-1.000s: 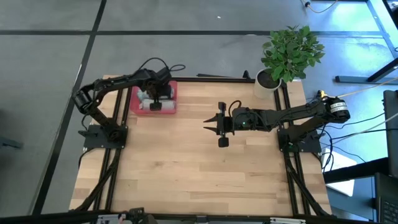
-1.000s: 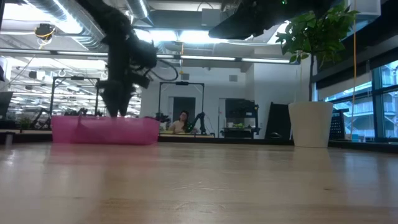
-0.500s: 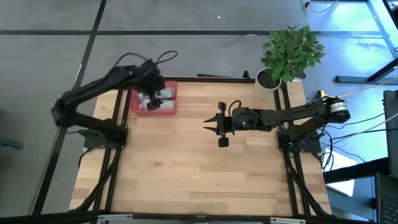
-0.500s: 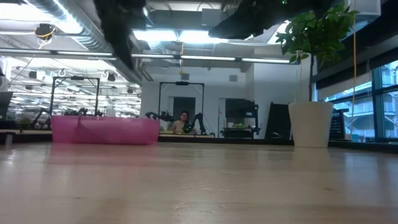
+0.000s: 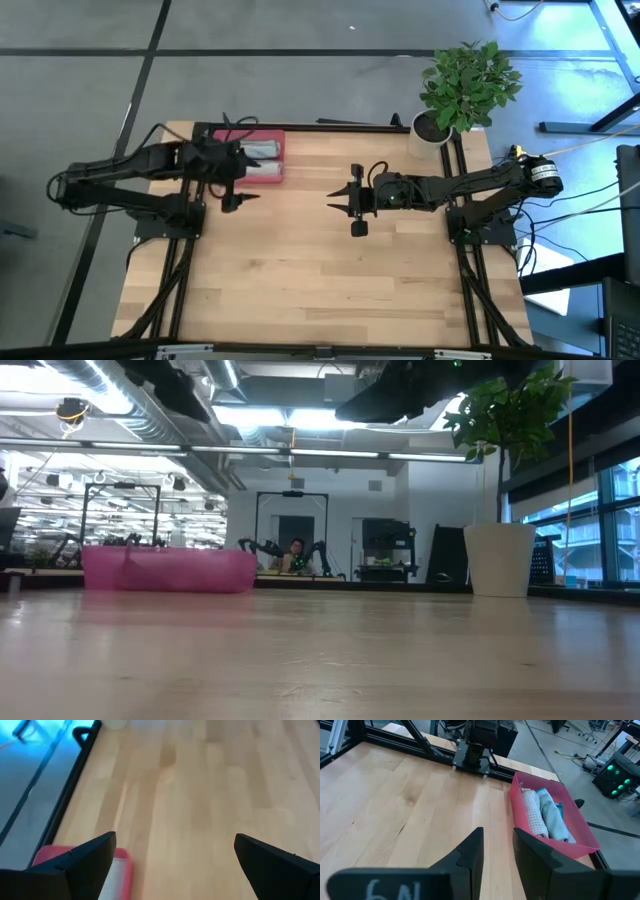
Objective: Roll microfiber towels into tight, uniform cylinder then place into a basket
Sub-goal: Return to Home Position
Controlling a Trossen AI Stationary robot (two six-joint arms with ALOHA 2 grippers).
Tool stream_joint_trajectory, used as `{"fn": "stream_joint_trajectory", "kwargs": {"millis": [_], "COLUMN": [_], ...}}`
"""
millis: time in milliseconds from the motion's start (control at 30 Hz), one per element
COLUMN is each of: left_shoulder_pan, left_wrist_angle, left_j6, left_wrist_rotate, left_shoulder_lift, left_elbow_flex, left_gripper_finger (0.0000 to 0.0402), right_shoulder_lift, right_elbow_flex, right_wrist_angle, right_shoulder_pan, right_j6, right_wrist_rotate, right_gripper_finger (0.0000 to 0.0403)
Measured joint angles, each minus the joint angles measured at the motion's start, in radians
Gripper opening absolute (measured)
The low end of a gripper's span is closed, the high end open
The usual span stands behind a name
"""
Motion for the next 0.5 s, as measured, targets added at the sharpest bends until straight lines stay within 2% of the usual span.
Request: {"fn": "stream_joint_trajectory", "kwargs": {"millis": [200, 367, 500], "left_shoulder_pan": [-0.096, -0.149, -0.19], "left_wrist_angle": [0.149, 0.351, 0.471], "left_j6": [-0.024, -0.062, -0.058], "left_wrist_rotate": [-0.041, -0.041, -0.042], "left_shoulder_lift": [-0.1, -0.185, -0.219], "left_elbow_flex": [-0.125, -0.273, -0.367], "left_gripper_finger": [0.0393, 0.0393, 0.0393], "right_shoulder_lift": [0.0, -0.011, -0.079], "right_elbow_flex": [0.0, -0.001, -0.002], "right_wrist_angle": [0.001, -0.019, -0.038], "right_shoulder_pan": [0.0, 0.0, 0.029], "right_j6": [0.0, 0.027, 0.017], "right_wrist_rotate": [0.0, -0.001, 0.0], "right_gripper_finger": [0.0106, 0.0106, 0.0106]}}
